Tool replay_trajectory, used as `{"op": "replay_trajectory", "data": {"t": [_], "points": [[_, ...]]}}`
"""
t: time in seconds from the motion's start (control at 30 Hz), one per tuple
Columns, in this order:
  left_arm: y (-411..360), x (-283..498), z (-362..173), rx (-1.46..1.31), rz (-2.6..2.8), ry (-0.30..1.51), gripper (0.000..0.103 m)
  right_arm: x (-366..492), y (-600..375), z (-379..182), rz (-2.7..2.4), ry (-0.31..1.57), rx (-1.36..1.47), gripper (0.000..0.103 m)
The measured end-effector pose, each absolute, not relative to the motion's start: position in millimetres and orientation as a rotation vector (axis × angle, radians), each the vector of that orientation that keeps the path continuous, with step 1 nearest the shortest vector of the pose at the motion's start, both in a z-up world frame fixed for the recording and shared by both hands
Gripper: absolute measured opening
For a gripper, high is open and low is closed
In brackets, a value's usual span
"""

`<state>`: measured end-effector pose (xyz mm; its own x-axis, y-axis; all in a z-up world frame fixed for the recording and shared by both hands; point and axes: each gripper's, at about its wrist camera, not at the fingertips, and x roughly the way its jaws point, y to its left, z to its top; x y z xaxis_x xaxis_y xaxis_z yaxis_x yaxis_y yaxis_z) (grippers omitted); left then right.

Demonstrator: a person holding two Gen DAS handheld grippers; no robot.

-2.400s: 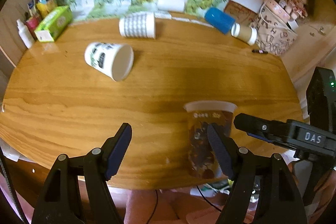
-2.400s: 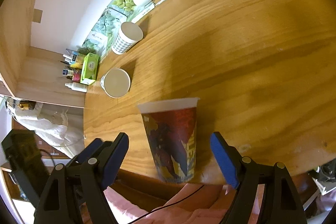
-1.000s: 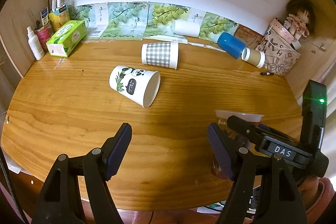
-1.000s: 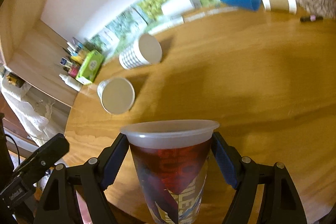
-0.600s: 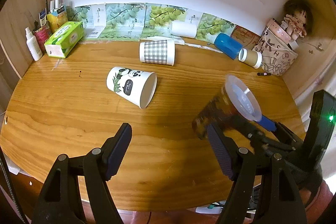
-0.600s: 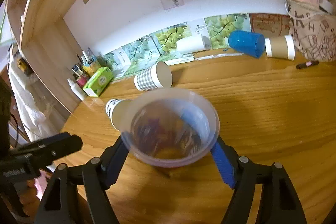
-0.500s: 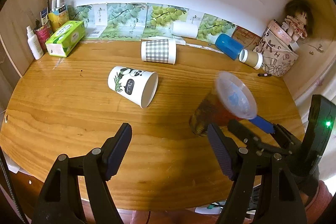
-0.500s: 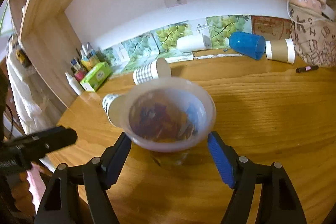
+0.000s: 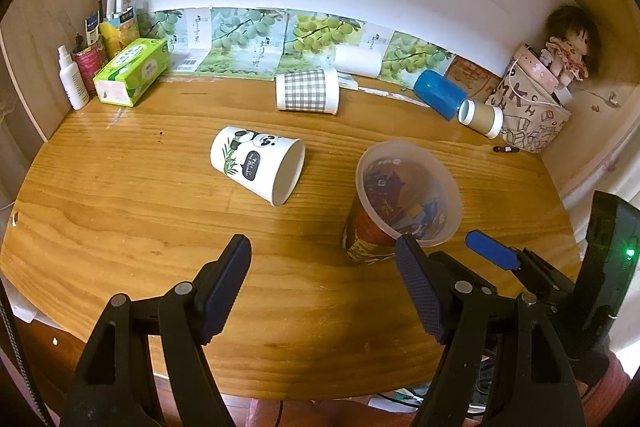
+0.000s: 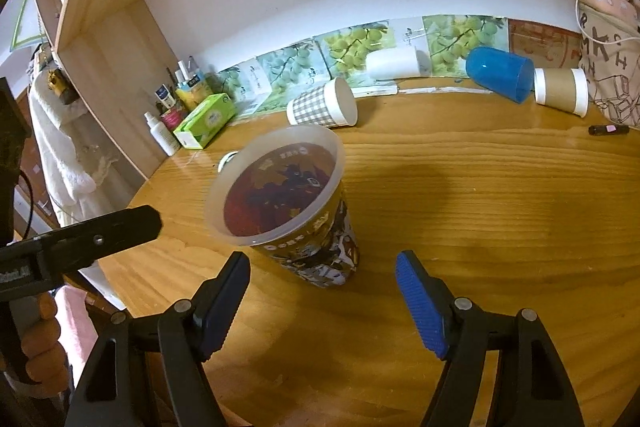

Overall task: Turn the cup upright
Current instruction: 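Lower the upright red cup onto the desk with the left gripper, then open the left gripper and withdraw it from the cup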

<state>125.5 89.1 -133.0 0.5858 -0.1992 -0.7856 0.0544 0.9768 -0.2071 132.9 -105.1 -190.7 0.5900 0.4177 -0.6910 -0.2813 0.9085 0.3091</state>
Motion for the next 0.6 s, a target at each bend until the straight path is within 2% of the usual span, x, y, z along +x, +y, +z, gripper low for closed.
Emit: {"op": "replay_trajectory", "data": {"t": [0.37,0.6], "points": [[62,116,-117,-0.169,-0.195,0.914,0.078,113,-131,-142,0.388,0.786,0.187,0.076],[38,103,-97,-0.159,-0.236,0.887,0.078,87,-153,-102,0.342,0.732,0.190,0.081]]}}
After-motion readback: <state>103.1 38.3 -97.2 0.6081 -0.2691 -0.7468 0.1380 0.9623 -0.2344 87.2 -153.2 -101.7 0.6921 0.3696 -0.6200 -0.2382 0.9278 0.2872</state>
